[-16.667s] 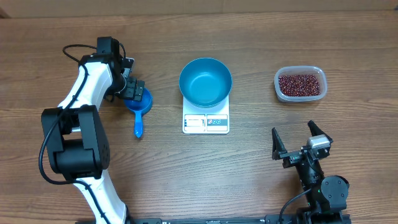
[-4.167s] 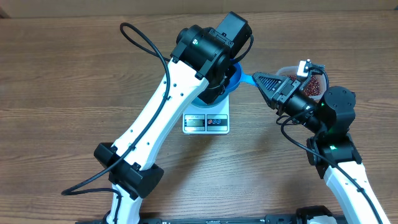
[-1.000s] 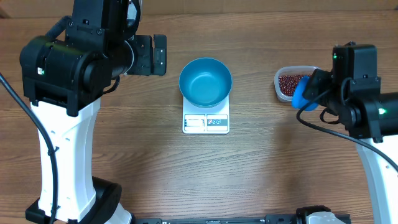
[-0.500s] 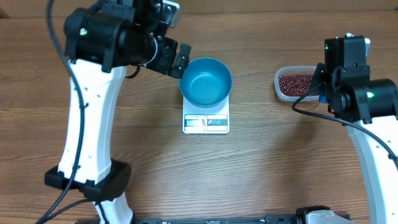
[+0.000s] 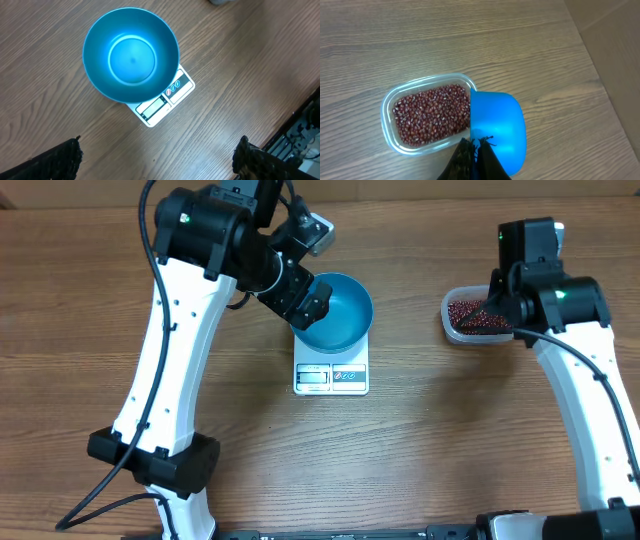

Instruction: Scoop item into bowl and weigh 150g on scale

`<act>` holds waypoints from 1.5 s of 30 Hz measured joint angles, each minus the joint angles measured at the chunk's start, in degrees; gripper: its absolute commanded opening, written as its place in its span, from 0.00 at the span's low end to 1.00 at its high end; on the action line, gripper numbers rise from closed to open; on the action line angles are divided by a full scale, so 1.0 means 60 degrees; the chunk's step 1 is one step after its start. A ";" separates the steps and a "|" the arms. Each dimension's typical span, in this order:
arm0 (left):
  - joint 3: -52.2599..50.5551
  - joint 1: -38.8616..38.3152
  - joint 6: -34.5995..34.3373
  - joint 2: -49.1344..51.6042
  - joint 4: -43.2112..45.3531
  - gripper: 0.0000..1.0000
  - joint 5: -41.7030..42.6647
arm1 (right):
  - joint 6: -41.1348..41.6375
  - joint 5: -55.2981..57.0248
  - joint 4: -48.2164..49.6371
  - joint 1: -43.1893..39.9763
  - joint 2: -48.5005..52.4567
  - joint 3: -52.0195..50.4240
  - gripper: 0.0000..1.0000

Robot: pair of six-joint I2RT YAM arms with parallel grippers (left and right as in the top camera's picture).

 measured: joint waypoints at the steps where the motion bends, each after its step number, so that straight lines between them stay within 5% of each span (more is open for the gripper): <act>1: -0.0015 0.0000 0.0069 0.0004 0.0007 1.00 0.0007 | -0.0091 0.0022 0.0095 0.0000 0.0044 0.0000 0.04; 45: -0.0033 0.0007 0.0321 0.0007 0.0062 0.99 0.0025 | -0.1362 0.0197 0.0874 0.0328 0.2466 0.0000 0.04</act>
